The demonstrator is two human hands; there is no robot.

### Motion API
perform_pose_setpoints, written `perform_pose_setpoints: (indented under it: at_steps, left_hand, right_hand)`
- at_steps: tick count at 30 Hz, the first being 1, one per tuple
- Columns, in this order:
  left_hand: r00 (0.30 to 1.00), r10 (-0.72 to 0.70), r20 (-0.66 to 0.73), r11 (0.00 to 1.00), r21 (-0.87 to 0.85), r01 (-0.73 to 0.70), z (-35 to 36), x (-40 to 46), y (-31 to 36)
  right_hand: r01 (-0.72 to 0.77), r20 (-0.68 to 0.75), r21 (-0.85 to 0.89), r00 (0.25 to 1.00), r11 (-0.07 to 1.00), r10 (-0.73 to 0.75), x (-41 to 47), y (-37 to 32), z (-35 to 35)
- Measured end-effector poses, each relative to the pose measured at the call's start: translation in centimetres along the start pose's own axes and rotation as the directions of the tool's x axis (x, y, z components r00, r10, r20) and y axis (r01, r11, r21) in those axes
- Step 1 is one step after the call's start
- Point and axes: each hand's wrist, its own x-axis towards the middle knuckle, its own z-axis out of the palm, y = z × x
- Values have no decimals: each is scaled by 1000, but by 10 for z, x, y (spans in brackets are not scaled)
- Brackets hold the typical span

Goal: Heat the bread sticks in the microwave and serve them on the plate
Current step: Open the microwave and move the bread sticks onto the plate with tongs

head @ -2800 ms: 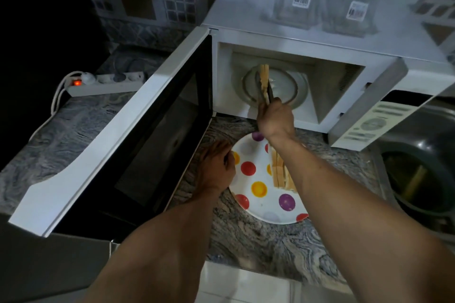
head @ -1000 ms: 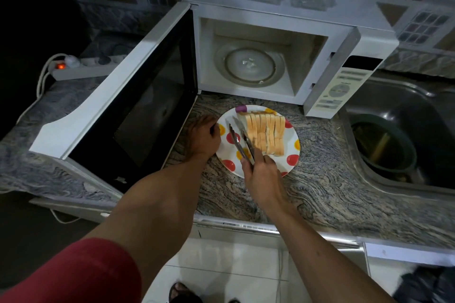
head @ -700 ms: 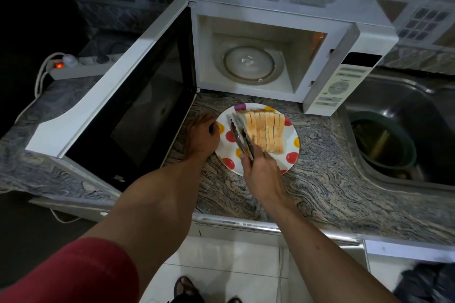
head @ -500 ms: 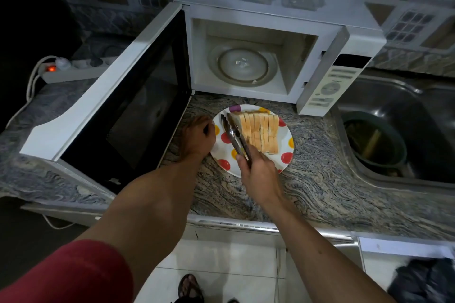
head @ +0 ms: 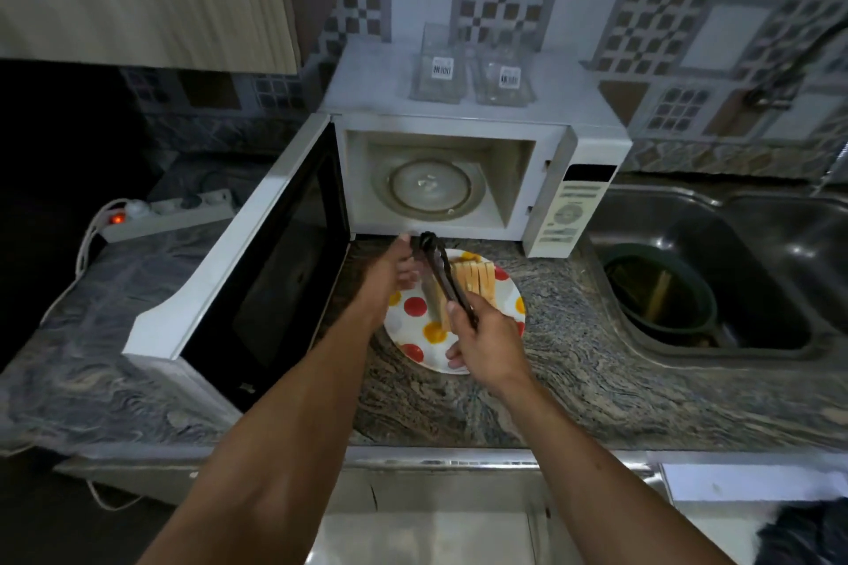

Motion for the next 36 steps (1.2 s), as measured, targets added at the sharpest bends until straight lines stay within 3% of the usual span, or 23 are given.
perform_pose_setpoints:
  at_steps: [2,6,12,17,23,29,36]
  left_hand:
    - [990,-53,131,994,-85,64,6,1,5]
    - [986,-84,147,981,-162,108,8,2,7]
    - [947,-139,291,990,4,144,6,-8,-1]
    - [927,-142,347,986,-32,163,4,-20,-7]
    - [957,-184,224,979,-42,198,-10,-13,-8]
    - [974,-227,5,964,-143,225,-32,0,-13]
    - [973,-223,58,970,-89,227,-20,6,-8]
  right_hand:
    - [-2,45,28,999,1000,1,-2,-10,-1]
    - [-45,96,131,995,990,32,-10,-18,-1]
    - [-120,103,212,990,970,100,-17,-27,-1]
    - [-135,76,176,989,975,123,-9,-28,0]
    - [-273,106,195,961,942,256,1,-20,6]
    - [-282,126,30,953,959,276,0,12,8]
    - [-278,160,174,955,945,251,2,26,13]
